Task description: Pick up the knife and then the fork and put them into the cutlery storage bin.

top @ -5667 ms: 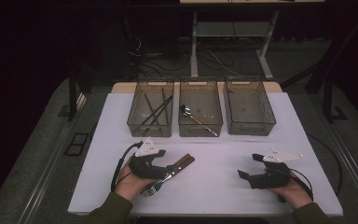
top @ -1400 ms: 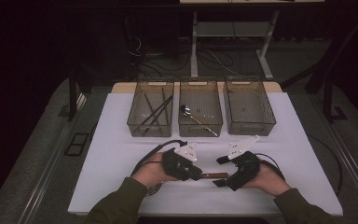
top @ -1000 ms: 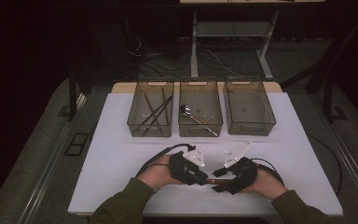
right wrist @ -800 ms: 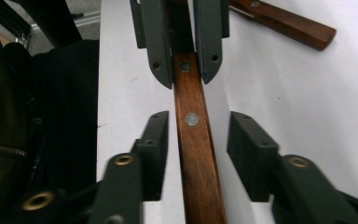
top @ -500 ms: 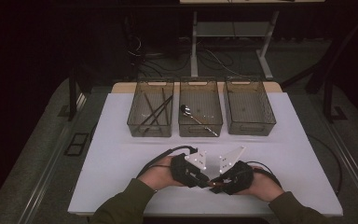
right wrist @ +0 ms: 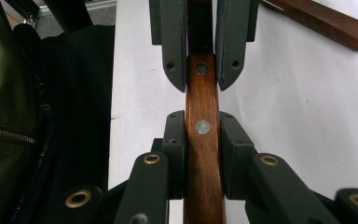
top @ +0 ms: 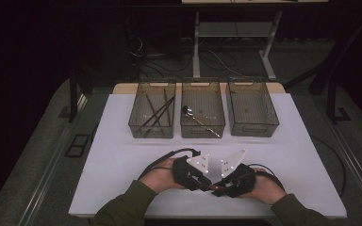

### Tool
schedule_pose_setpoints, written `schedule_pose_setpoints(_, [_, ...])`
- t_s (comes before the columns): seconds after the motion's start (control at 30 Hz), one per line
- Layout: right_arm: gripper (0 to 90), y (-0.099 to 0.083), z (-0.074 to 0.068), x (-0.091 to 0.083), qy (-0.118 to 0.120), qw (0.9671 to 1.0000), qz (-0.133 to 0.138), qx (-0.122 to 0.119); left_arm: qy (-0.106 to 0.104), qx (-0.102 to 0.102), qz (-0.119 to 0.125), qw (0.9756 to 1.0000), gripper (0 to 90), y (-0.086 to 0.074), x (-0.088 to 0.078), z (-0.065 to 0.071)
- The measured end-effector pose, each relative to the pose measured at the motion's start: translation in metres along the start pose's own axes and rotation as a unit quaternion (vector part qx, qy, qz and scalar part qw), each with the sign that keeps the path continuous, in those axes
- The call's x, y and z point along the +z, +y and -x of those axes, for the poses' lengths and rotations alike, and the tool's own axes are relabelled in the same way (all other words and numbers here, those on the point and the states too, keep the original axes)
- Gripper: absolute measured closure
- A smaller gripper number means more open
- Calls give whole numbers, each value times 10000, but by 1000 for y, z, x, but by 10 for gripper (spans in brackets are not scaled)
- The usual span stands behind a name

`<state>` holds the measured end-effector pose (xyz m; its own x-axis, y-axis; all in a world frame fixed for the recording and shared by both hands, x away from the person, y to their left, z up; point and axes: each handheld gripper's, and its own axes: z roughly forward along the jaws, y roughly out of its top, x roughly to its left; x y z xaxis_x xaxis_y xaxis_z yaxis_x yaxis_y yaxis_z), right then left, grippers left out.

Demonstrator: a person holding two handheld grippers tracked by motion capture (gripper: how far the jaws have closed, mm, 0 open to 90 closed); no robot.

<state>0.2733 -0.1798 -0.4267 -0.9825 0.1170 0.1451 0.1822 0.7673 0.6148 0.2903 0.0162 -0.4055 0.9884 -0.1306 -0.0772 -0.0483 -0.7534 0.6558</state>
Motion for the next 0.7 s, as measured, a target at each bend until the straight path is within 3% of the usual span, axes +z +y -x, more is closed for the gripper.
schedule_pose_setpoints(0.1, [753, -1, 1, -1, -17, 10000, 38, -12, 50, -56, 100, 9999, 752, -2, -1, -1])
schedule_pose_setpoints(0.23, [754, -3, 4, -3, -63, 9999, 42, 79, 265, -284, 342, 9987, 615, -9, -8, -3])
schedule_pose_setpoints(0.3, [754, -4, 5, -5, -89, 9999, 66, 104, 355, -466, 554, 9967, 551, -13, -13, -5])
schedule_pose_setpoints(0.33, [754, -5, 6, -6, -120, 9998, 73, 122, 404, -624, 675, 9949, 519, -16, -17, -4])
schedule_pose_setpoints(0.43, [753, -8, 8, -9, -230, 9995, 104, 166, 577, -840, 923, 9905, 423, -27, -27, -5])
schedule_pose_setpoints(0.57, [753, -14, 13, -15, -394, 9987, 96, 295, 1007, -1160, 1159, 9813, 333, -43, -38, -1])
schedule_pose_setpoints(0.63, [753, -18, 16, -18, -474, 9980, 94, 403, 1246, -1329, 1195, 9760, 306, -53, -44, 0])
schedule_pose_setpoints(0.7, [753, -22, 19, -22, -579, 9970, 101, 506, 1421, -1594, 1357, 9675, 273, -62, -50, 1])
